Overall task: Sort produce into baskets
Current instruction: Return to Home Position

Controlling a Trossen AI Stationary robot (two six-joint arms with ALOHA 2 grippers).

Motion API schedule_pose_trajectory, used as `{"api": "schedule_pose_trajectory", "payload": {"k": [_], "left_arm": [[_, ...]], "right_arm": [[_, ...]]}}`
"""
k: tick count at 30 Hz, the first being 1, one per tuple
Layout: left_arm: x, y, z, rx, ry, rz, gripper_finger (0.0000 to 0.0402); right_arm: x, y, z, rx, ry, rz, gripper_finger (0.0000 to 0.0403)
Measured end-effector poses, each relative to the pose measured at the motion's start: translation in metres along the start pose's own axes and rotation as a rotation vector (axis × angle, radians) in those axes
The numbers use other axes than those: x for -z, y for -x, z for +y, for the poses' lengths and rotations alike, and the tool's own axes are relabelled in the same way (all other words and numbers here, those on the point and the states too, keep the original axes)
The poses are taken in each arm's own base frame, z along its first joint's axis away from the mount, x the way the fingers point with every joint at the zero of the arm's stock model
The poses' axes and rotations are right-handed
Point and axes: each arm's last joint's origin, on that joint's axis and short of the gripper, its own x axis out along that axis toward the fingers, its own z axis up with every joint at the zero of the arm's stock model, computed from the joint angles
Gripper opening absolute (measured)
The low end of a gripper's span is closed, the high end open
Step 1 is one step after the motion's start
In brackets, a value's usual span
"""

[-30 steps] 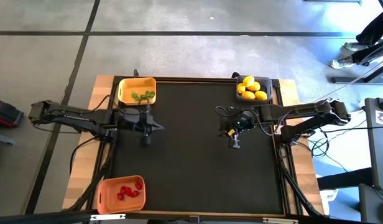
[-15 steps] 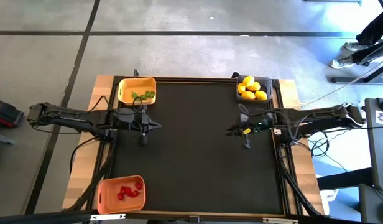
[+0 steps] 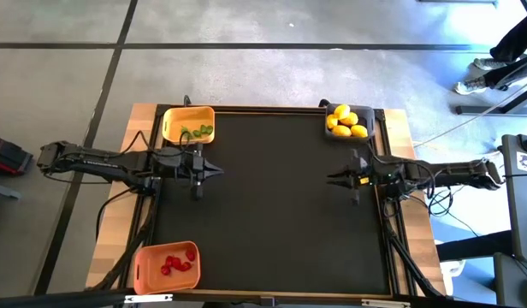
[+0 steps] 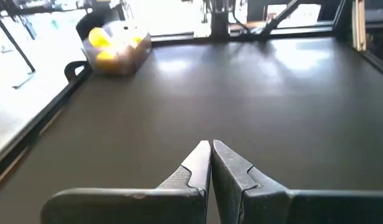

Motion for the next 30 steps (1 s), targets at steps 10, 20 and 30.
{"api": "schedule_pose_trajectory", "payload": {"k": [10,20,30], "left_arm": [[-0.004,0.0,0.0,-0.001,-0.002,-0.038,0.001],[-0.001,0.012,-0.001,0.043,0.028,-0.117,0.001],[0.03,0.038,0.0,0.071,0.091,-0.346,0.0011]], "right_arm": [[0.033,0.017,-0.006,-0.029,-0.011,-0.178,0.0035],[0.035,0.019,-0.008,0.006,0.01,-0.282,0.0035],[0.036,0.018,-0.009,0.012,0.011,-0.294,0.0035]]}}
